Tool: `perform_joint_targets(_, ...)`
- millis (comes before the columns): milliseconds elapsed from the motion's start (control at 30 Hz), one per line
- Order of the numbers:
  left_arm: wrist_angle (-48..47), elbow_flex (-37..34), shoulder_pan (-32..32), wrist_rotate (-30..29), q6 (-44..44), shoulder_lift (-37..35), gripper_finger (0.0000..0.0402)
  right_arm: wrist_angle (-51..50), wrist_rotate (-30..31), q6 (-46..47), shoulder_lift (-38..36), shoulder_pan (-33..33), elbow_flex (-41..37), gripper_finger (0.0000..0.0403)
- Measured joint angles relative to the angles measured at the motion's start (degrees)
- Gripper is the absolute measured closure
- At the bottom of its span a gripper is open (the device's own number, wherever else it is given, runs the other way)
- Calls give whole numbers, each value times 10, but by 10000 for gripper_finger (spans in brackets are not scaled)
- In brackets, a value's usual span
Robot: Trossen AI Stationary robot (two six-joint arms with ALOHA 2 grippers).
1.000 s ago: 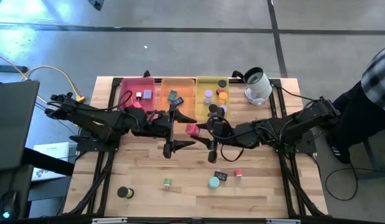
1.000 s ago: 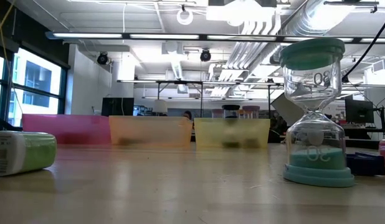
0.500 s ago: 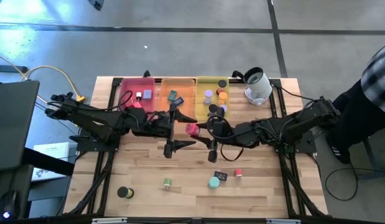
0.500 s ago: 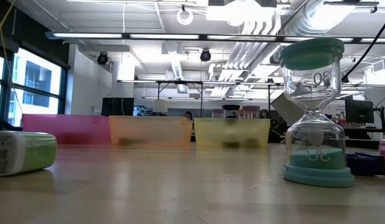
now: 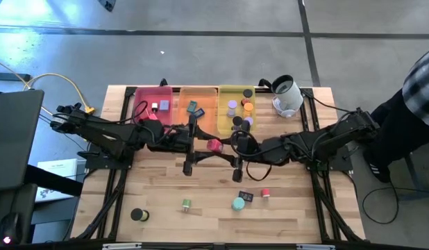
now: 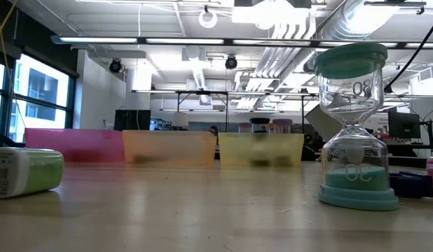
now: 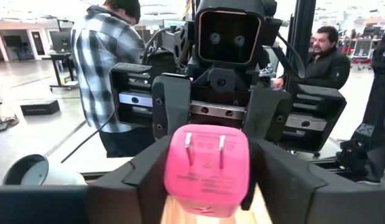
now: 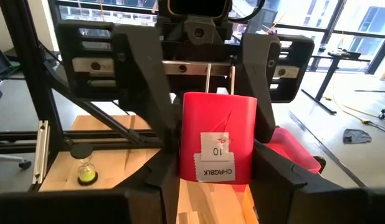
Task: Pick & Place Office items
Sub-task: Put the pink charger adapter into the red bin
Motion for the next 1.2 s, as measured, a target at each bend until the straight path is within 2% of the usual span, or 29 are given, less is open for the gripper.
perform_joint_targets(167,-1,0,0,2,-1,0,252,-1,-8,-1,0,0,0,266)
perform_joint_targets(400,-3,0,-7,-1,-25,0,253,-5,-16,20,-1,0,0,266)
perform_joint_targets(467,-6,0,-7,-6,-27,1,253,-13,-12,36,0,0,0,235)
perform_joint_targets(600,-22,0,-8,-15,-51,-5,253,-27,10,61,-1,0,0,126)
perform_joint_targets(700,-42,0,-8,-16,-52,-14,253,-40,24,76,-1,0,0,60)
perform_joint_targets(833,-82,0,-12,-46,-62,-44,253,-70,77,103,-1,10,0,12)
perform_joint_targets(900,-124,0,-13,-80,-103,-70,253,-95,104,112,-1,15,0,14)
perform_joint_targets(1000,-239,0,-9,-143,-192,-121,253,-134,132,141,-4,20,0,28)
perform_joint_targets(1100,-383,0,8,-198,-269,-175,253,-164,141,172,-4,19,0,38)
perform_joint_targets(1200,-557,0,39,-225,-384,-218,253,-174,136,183,-4,13,0,42)
